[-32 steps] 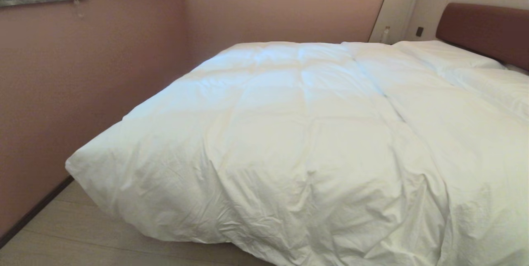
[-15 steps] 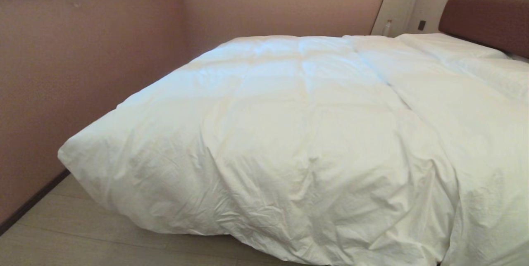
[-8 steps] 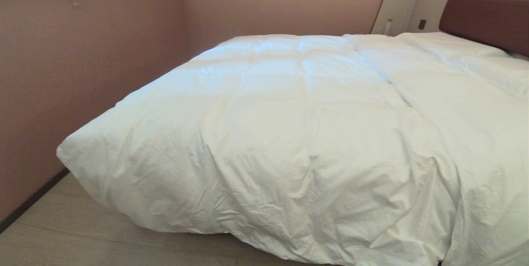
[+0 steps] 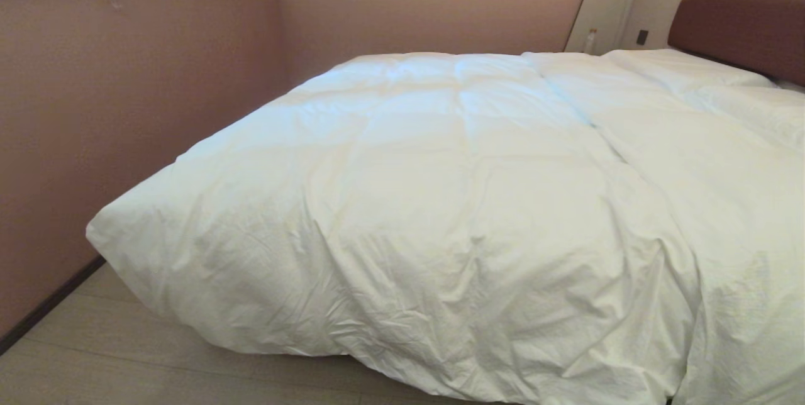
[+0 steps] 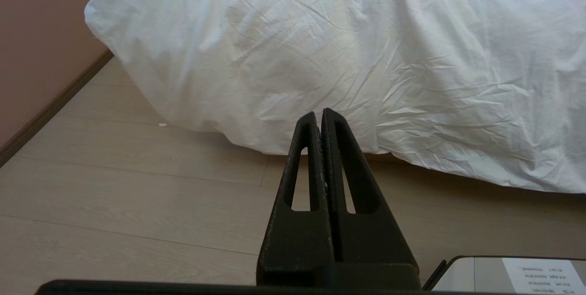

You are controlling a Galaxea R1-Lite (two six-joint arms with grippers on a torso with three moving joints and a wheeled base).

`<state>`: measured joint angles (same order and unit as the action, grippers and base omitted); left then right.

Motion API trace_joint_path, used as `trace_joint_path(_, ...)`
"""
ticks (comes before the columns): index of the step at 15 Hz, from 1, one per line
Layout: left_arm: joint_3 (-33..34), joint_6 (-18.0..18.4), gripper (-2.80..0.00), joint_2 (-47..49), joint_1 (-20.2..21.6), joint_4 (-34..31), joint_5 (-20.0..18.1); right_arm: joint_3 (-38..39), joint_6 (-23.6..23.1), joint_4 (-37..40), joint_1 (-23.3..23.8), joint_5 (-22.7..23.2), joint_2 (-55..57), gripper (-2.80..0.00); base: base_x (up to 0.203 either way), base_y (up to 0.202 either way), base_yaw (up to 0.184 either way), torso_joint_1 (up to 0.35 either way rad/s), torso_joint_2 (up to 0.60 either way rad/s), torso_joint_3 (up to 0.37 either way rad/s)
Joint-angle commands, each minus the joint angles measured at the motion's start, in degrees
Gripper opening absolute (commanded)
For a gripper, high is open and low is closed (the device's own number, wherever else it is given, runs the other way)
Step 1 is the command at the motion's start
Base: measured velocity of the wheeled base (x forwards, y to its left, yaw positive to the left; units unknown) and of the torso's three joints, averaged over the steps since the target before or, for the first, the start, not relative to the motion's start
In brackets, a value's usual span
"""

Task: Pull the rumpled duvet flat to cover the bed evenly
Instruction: Flatten the corners of the folded blanket

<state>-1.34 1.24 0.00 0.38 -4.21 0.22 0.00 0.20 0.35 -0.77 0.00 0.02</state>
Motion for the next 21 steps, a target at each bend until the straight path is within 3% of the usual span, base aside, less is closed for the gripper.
trace_joint_path(1, 0.0, -0.2, -2.8, 0.0, 0.0, 0.0, 0.0, 0.0, 0.0, 0.0, 0.0, 0.0, 0.0, -2.8, 0.0, 0.0, 0.0, 0.0, 0.0, 0.0)
trace_joint_path(6, -0.1, -0.3, -2.8, 0.0, 0.0, 0.0, 0.0, 0.0, -0.4, -0.1, 0.0, 0.1, 0.0, -2.8, 0.0, 0.0, 0.0, 0.0, 0.0, 0.0)
trace_joint_path(9, 0.0, -0.3, -2.8, 0.0, 0.0, 0.0, 0.0, -0.8, -5.4, 0.6, 0.0, 0.6, 0.0, -2.8, 0.0, 0.0, 0.0, 0.0, 0.0, 0.0)
trace_joint_path(12, -0.1, -0.3, -2.8, 0.0, 0.0, 0.0, 0.0, -9.9, -4.2, 2.7, -0.1, 3.0, 5.6, -2.8, 0.0, 0.0, 0.0, 0.0, 0.0, 0.0)
trace_joint_path(16, -0.1, -0.3, -2.8, 0.0, 0.0, 0.0, 0.0, -22.1, 3.9, 1.8, -2.2, 4.4, 33.8, -2.8, 0.0, 0.0, 0.0, 0.0, 0.0, 0.0)
trace_joint_path(21, -0.1, -0.3, -2.8, 0.0, 0.0, 0.0, 0.0, -27.8, 7.9, -12.8, -1.7, 4.5, 74.1, -2.8, 0.0, 0.0, 0.0, 0.0, 0.0, 0.0)
